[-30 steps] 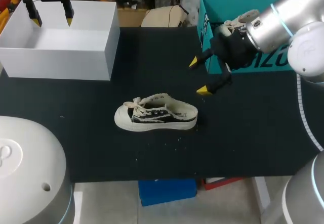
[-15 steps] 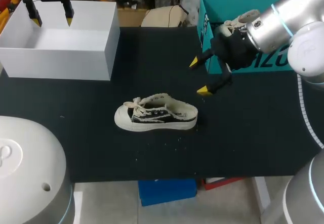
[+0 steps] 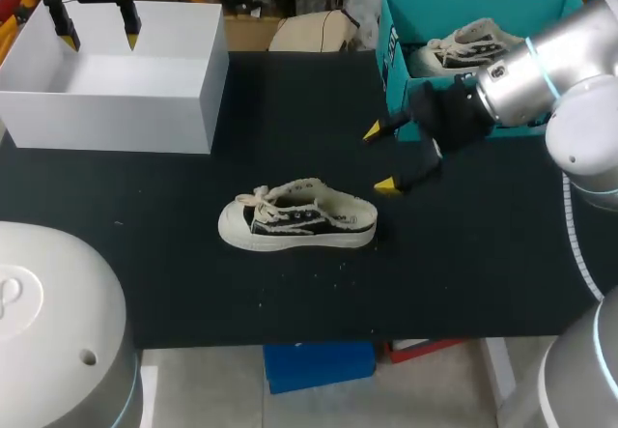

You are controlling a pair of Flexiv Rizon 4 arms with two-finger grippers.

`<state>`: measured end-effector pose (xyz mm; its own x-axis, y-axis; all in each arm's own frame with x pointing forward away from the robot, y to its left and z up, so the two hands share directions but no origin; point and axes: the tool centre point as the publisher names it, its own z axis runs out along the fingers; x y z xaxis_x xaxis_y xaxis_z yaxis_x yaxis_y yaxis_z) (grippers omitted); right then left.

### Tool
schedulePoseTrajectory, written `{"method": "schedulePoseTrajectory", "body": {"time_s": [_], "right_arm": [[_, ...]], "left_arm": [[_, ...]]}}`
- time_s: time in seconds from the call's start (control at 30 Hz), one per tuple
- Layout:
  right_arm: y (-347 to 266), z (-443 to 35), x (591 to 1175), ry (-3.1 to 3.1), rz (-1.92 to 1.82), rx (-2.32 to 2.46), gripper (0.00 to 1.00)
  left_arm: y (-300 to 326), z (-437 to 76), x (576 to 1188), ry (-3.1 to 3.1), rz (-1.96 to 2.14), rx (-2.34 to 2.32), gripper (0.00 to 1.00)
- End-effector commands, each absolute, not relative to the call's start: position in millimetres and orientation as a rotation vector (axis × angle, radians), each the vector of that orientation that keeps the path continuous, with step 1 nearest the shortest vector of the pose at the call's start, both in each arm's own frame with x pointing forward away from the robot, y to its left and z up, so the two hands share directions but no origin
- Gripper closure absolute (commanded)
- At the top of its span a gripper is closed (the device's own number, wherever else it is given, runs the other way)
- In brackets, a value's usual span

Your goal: Take the shoe out of the shoebox, open the shoe tongue, remove and reinsert the insole, then place the shoe into the shoebox

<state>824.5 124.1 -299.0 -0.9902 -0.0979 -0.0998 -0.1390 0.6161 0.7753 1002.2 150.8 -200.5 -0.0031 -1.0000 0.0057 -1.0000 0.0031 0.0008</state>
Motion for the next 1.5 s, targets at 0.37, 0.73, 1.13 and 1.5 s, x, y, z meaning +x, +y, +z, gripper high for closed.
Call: {"method": "schedulePoseTrajectory", "body": {"time_s": [0.37,0.73,1.13,1.5], "right_arm": [[128,-347,817,2.716,1.471,-0.101,0.0],[133,-377,809,2.686,1.528,-0.003,0.0],[142,-403,812,2.607,1.648,0.011,0.0],[144,-412,812,2.618,1.652,0.031,0.0]], "left_arm": [[150,-200,1002,-2.22,0.0,2.218,0.0],[150,-200,1002,-2.22,0.0,2.218,0.0],[150,-200,1002,-2.22,0.0,2.218,0.0],[150,-200,1002,-2.22,0.0,2.218,0.0]]}}
